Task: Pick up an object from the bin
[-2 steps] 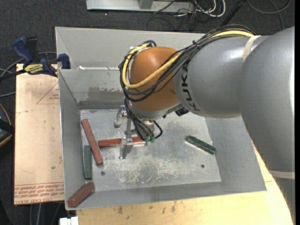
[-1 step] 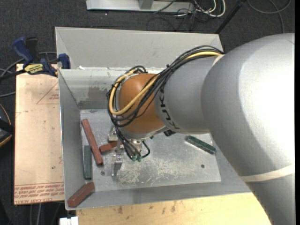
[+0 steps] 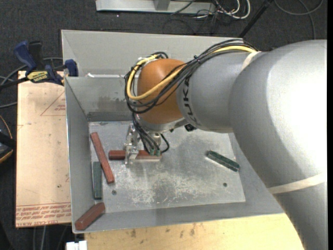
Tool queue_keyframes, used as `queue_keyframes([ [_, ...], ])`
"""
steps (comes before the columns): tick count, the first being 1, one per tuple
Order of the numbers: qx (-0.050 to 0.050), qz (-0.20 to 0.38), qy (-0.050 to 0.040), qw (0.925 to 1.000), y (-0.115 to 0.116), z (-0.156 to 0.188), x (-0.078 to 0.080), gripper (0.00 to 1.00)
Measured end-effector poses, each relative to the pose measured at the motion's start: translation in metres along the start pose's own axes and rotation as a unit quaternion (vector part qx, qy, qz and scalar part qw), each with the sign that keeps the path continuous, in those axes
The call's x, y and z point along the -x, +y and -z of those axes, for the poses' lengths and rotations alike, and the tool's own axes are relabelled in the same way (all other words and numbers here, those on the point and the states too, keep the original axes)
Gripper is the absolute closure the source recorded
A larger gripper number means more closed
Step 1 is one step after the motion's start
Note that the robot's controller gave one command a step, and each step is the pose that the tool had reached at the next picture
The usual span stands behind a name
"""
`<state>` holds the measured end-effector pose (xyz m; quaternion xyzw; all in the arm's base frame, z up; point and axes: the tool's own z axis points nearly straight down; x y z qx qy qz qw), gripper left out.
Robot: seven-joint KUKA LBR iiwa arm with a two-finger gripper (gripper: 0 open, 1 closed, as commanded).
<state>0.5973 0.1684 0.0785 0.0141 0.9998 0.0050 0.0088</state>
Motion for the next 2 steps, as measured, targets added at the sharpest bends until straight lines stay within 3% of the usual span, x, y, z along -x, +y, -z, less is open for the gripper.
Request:
queue_keyframes([
  [1,0.000,0.000,0.0000,1.0000,0.000,0.000,0.000,1.00],
  [2,-0.003,0.036,0.0043,0.9993,0.008,0.154,0.010,1.00],
])
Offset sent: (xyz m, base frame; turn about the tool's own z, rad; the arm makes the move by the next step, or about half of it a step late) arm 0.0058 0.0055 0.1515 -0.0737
